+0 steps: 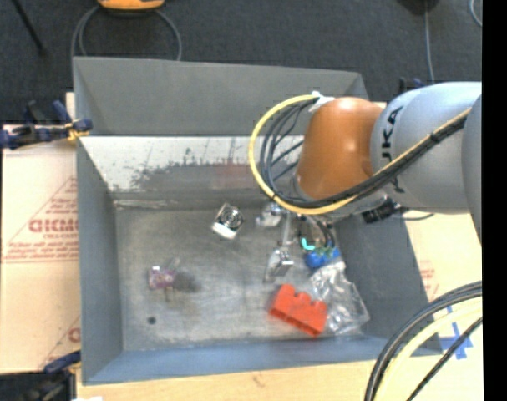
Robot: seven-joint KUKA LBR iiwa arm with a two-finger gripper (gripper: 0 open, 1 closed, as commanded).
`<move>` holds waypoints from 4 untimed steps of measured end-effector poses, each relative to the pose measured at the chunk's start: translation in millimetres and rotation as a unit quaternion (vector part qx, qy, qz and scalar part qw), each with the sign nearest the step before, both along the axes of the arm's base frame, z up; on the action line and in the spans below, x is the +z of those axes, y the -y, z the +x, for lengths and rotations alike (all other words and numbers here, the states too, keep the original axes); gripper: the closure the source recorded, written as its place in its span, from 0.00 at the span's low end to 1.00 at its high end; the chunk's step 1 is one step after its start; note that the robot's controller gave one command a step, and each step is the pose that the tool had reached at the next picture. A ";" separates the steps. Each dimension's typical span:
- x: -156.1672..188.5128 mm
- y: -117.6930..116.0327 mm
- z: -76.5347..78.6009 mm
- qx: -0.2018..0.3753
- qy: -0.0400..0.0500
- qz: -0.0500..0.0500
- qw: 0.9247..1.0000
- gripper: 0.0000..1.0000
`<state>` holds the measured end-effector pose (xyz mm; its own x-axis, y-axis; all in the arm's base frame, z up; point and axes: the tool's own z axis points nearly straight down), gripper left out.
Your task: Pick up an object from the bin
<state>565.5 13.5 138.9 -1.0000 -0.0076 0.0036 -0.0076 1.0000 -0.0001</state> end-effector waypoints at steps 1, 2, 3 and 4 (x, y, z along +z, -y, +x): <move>-58.0 87.2 14.0 -0.073 0.006 0.000 0.997 0.00; -35.4 150.1 13.7 -0.089 0.003 0.005 0.996 0.00; -34.0 159.2 12.5 -0.070 0.005 0.016 0.997 0.00; -36.2 155.1 12.9 -0.067 0.005 0.010 0.998 0.00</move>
Offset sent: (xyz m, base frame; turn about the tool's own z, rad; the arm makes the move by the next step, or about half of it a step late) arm 0.0130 -0.0987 -0.0689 0.1533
